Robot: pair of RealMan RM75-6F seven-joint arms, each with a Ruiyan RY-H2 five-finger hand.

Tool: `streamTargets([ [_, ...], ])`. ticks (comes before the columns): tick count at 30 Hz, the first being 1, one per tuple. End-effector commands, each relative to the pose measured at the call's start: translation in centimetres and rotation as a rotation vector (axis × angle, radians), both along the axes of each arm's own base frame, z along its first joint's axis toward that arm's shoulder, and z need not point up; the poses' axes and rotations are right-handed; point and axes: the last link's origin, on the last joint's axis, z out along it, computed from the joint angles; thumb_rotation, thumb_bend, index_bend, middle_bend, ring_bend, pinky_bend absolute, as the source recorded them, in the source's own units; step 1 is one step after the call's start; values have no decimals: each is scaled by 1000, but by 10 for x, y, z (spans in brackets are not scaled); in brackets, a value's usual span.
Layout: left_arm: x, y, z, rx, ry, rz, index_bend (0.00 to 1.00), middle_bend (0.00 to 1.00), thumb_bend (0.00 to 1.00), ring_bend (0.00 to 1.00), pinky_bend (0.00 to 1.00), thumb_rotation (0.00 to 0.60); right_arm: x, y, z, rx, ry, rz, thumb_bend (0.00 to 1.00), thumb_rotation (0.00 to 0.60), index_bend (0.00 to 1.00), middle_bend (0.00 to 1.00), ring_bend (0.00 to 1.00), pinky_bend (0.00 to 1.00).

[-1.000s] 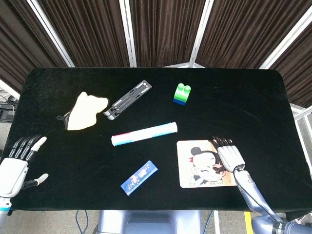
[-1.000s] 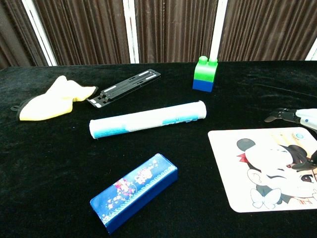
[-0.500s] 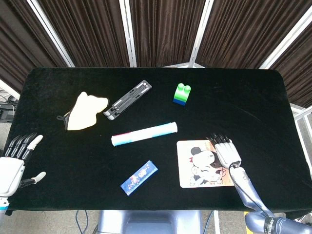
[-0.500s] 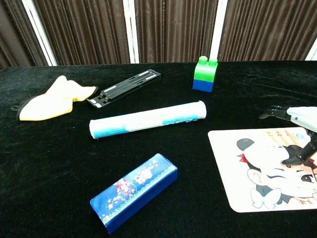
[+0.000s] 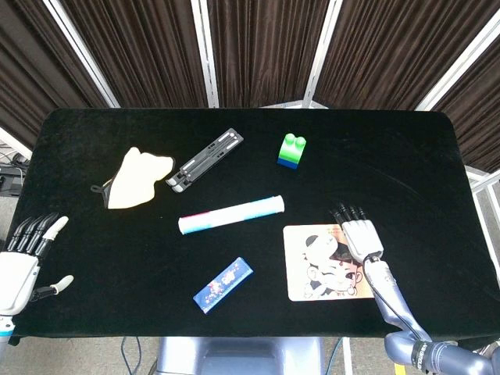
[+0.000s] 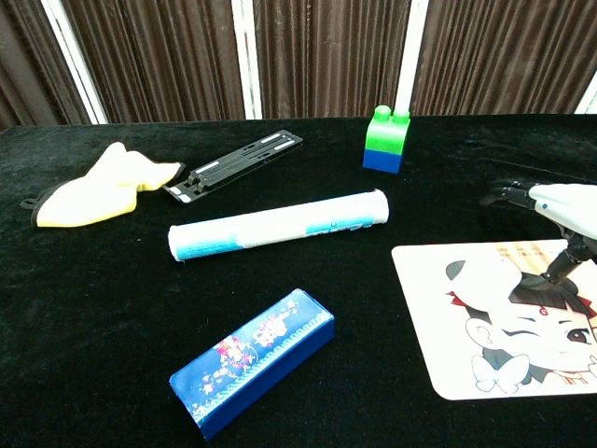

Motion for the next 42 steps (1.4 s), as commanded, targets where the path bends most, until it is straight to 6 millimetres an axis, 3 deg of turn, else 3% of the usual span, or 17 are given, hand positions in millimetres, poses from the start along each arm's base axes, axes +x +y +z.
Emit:
streamTargets([
  [1, 0, -1, 0, -4, 1, -1, 0, 0, 129, 0, 0, 600, 1, -4, -2, -2, 2, 0, 139, 600, 94, 0, 0, 0],
  [26, -2, 1, -2, -14, -2, 2, 0, 0, 128, 0, 0, 600, 19, -18, -22, 10, -27, 53, 98, 600, 94, 0, 0, 0],
  [37, -4, 4, -4, -12, 2, 17, 0, 0, 128, 0, 0, 600, 10, -24, -3, -63, 7, 39, 99, 600, 94, 0, 0, 0],
  [42, -5, 4, -5, 0, -2, 16, 0, 0, 126, 0, 0, 600, 4, -15, 19, -117, 4, 40, 99, 600, 94, 0, 0, 0],
])
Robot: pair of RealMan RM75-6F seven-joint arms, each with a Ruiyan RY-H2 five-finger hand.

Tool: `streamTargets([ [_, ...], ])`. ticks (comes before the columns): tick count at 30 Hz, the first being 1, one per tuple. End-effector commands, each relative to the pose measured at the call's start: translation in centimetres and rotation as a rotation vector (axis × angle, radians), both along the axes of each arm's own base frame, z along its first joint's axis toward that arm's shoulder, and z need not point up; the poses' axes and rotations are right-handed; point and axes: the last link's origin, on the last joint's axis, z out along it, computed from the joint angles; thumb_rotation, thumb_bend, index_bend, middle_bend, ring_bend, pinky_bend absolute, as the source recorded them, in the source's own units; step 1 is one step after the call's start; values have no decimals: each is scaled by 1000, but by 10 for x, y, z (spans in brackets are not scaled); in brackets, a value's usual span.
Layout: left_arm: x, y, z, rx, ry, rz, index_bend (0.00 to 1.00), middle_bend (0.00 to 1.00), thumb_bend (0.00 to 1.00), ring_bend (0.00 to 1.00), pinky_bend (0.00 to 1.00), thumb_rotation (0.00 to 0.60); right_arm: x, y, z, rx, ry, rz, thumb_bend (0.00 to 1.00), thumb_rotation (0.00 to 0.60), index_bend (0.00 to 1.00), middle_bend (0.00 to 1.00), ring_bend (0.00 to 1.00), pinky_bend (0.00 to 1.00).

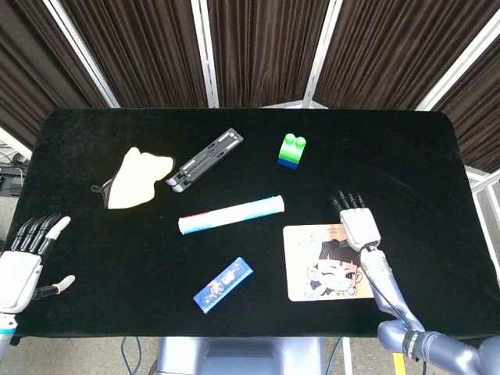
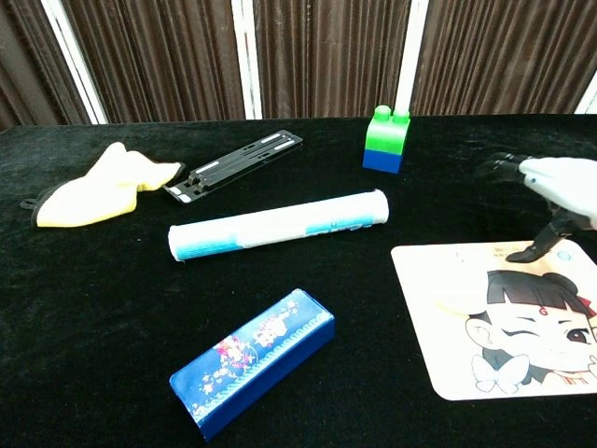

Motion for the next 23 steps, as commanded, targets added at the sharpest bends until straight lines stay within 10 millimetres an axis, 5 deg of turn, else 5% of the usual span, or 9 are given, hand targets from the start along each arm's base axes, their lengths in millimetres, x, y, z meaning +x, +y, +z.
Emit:
streamTargets([
  [1, -1, 0, 0, 5, 2, 4, 0, 0, 125, 0, 0, 600, -5, 8, 15, -35, -1, 1, 99, 600, 94, 0, 0, 0],
  [9, -14, -2, -5, 18, -56, 23, 0, 0, 126, 0, 0, 600, -34, 47, 56, -90, 17, -23, 99, 600, 81, 0, 0, 0],
  [12, -26, -10, -8, 50, -41, 45, 0, 0, 126, 0, 0, 600, -56, 81, 81, -155, 11, -26, 98, 600, 72, 0, 0, 0],
  [23, -54, -33, -30, 75, 0, 114, 0, 0, 122, 0, 0, 600, -98, 158, 108, -239, -57, -39, 99, 600, 69, 0, 0, 0],
])
